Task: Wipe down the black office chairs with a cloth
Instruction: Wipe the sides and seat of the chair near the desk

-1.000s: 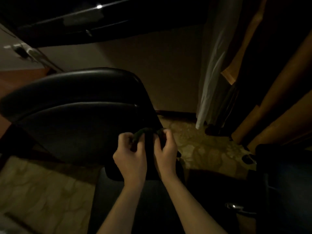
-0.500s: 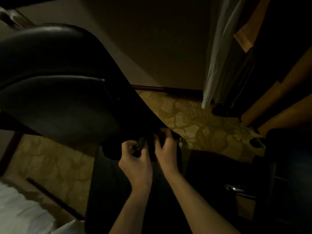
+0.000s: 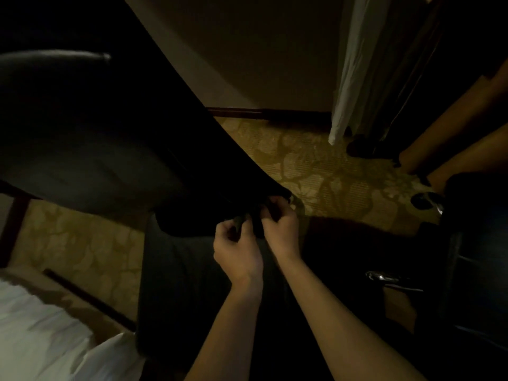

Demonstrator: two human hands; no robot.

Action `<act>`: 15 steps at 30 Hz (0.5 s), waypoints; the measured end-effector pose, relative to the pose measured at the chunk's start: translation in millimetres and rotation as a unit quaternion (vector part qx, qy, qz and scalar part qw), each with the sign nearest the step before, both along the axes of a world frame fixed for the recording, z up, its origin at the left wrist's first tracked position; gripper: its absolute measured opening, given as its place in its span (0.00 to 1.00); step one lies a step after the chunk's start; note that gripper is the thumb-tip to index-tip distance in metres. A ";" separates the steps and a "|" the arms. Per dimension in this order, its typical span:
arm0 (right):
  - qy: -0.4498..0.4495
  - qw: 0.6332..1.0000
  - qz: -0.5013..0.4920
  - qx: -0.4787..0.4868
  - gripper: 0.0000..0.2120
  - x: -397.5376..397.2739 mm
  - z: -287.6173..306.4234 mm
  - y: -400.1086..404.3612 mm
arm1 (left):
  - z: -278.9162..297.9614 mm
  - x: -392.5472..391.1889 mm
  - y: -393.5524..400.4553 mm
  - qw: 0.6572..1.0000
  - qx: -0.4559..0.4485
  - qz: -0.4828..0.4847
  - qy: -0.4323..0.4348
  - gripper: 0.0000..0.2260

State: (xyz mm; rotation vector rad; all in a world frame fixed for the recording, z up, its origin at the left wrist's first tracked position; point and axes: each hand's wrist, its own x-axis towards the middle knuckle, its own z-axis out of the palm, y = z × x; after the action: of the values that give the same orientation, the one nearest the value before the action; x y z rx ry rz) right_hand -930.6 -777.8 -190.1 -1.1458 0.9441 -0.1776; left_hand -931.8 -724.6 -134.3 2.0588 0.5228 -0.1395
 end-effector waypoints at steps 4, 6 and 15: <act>-0.069 0.997 -0.012 -0.027 0.09 4.1 49.0 4.9 | 34.1 -2.4 11.3 0.999 -0.017 -0.005 -0.037 0.05; -0.113 0.991 -0.009 -0.070 0.09 6.6 69.3 5.5 | 50.0 1.8 14.7 0.998 -0.019 -0.021 -0.064 0.05; -0.107 0.988 0.070 -0.091 0.09 5.5 35.7 -4.1 | 35.7 4.9 13.1 0.999 0.019 -0.044 -0.014 0.02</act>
State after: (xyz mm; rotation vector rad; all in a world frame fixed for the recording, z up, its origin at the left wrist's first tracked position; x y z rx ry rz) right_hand -925.0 -781.9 -154.4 -1.3280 0.6638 -0.2721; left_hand -926.9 -711.5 -98.6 2.1190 0.4213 -0.1524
